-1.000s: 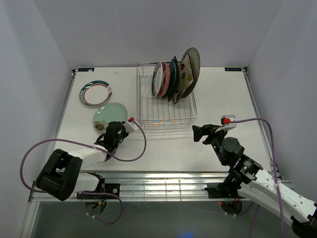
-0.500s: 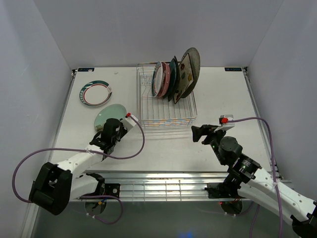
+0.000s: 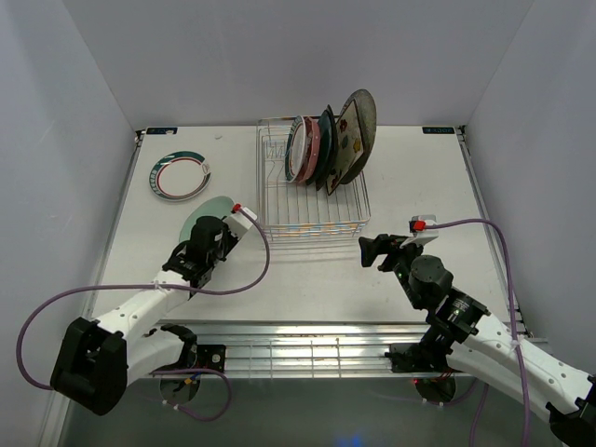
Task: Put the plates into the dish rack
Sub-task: Pick up the plate from the corner of the board.
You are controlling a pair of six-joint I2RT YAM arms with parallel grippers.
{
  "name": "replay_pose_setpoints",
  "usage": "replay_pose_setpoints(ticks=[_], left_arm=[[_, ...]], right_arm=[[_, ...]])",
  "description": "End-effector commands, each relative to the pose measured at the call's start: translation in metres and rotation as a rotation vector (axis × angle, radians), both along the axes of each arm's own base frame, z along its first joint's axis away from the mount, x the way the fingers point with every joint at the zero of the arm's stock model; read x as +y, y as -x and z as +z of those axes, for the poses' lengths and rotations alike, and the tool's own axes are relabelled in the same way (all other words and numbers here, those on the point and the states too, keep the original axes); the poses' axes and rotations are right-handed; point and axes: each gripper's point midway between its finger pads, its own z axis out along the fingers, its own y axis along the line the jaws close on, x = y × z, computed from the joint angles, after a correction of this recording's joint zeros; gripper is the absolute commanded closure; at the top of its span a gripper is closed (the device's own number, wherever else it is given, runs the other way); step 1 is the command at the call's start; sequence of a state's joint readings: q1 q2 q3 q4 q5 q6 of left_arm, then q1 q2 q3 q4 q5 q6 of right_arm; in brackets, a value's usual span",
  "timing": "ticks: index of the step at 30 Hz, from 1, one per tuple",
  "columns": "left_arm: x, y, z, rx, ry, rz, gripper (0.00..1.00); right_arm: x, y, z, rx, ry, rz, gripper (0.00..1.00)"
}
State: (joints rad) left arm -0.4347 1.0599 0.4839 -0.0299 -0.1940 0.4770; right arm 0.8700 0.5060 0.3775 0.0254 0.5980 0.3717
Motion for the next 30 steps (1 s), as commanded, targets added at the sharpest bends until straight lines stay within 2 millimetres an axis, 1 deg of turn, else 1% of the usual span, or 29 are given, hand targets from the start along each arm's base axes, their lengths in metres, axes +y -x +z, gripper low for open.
replay_pose_setpoints(ticks=[1,4,5,7,8,13,17,18,21,25,30], left_arm=[[-0.002,-0.015,0.045,-0.099,0.073,0.031,1.0],[0.0,-0.018,0.051,-0.089,0.092,0.04,1.0],[-0.001,-0.021,0.057,-0.096,0.103,0.039,1.0],[0.0,-0.022,0.061,-0.09,0.113,0.042,1.0],[0.0,-0.024,0.066,-0.095,0.121,0.038,1.0],[0.003,-0.029,0.072,-0.091,0.124,0.049,1.0],[0.001,-0.032,0.076,-0.071,0.148,0.048,1.0],[-0.001,-0.034,0.08,-0.069,0.158,0.043,1.0],[-0.001,-0.037,0.082,-0.047,0.179,0.045,1.0],[0.0,-0.045,0.094,-0.062,0.194,0.058,1.0],[0.002,-0.049,0.102,-0.066,0.198,0.068,1.0]], right_arm=[[0.004,-0.002,0.02,-0.04,-0.059,0.0,0.1],[0.004,-0.003,0.019,-0.038,-0.058,-0.002,0.1],[0.004,-0.003,0.019,-0.037,-0.057,-0.002,0.1],[0.004,-0.003,0.019,-0.037,-0.058,0.001,0.1],[0.004,-0.003,0.019,-0.037,-0.058,0.001,0.1],[0.005,-0.002,0.02,-0.038,-0.058,0.008,0.1],[0.005,-0.002,0.019,-0.038,-0.057,0.009,0.1],[0.004,-0.002,0.019,-0.04,-0.057,0.008,0.1],[0.004,-0.002,0.018,-0.04,-0.054,0.005,0.1],[0.004,-0.001,0.019,-0.043,-0.059,0.01,0.1],[0.003,0.0,0.02,-0.048,-0.065,0.011,0.1]])
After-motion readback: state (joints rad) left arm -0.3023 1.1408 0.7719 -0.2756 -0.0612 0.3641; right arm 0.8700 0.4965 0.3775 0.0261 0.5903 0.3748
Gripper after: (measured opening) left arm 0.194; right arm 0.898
